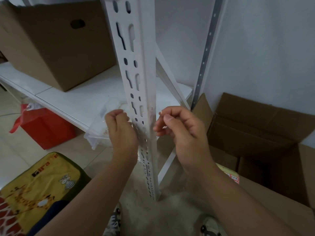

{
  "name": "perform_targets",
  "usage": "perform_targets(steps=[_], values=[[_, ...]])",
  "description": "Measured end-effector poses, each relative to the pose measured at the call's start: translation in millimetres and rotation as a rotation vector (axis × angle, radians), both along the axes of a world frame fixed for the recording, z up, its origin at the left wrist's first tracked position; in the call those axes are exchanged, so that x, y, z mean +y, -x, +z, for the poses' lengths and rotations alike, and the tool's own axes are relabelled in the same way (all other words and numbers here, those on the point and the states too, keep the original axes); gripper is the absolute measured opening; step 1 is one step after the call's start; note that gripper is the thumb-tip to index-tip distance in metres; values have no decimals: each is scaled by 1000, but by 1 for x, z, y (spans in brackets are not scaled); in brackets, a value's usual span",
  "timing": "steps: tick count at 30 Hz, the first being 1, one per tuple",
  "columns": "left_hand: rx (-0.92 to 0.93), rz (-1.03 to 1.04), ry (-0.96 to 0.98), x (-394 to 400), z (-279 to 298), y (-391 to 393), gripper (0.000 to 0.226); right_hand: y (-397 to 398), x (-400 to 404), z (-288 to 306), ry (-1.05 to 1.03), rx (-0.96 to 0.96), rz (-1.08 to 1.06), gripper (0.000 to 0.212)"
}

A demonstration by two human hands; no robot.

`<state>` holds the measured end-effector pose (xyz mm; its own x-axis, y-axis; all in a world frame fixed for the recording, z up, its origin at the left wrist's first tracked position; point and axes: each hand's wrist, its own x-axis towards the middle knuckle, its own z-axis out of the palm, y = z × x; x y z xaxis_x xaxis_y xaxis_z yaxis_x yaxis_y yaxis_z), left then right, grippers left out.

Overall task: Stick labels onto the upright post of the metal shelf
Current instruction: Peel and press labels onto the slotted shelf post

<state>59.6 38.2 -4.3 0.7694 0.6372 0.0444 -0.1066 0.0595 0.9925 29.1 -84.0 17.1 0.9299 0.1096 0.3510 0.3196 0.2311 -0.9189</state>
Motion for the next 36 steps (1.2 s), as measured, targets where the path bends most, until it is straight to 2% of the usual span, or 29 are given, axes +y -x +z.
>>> perform_targets(steps=[1, 4, 7, 9, 11, 16, 21, 26, 30, 32, 34, 36], values=[[-111, 5, -86, -2, 5, 9, 10, 3, -3, 1, -63, 30, 63, 20], [-447, -28, -398, -5, 13, 33, 22, 7, -9, 6, -183, 107, 219, 26], [-559, -69, -728, -6, 12, 44, 9, 9, -11, 9, -211, 150, 292, 27], [-590, -81, -848, -7, 10, 46, 15, 11, -12, 10, -213, 160, 303, 27], [-619, -95, -894, -8, 12, 47, 25, 11, -12, 9, -210, 166, 307, 27], [-669, -131, -950, -6, 17, 48, 16, 10, -10, 8, -170, 169, 311, 27], [-639, -58, -964, 1, 20, 47, 21, 9, -6, 4, -178, 144, 355, 35], [-741, 57, -1164, 10, 16, 42, 21, 6, -3, 4, -173, 129, 337, 32], [-796, 106, -1203, 16, 13, 38, 8, 5, -3, 7, -260, 212, 472, 41], [-795, 108, -1189, 17, 13, 36, 9, 5, -3, 8, -309, 242, 515, 43], [-742, 102, -1173, 16, 13, 34, 16, 4, -3, 11, -321, 244, 469, 39], [-626, 73, -1086, 15, 14, 32, 24, 0, -3, 12, -240, 231, 300, 31]])
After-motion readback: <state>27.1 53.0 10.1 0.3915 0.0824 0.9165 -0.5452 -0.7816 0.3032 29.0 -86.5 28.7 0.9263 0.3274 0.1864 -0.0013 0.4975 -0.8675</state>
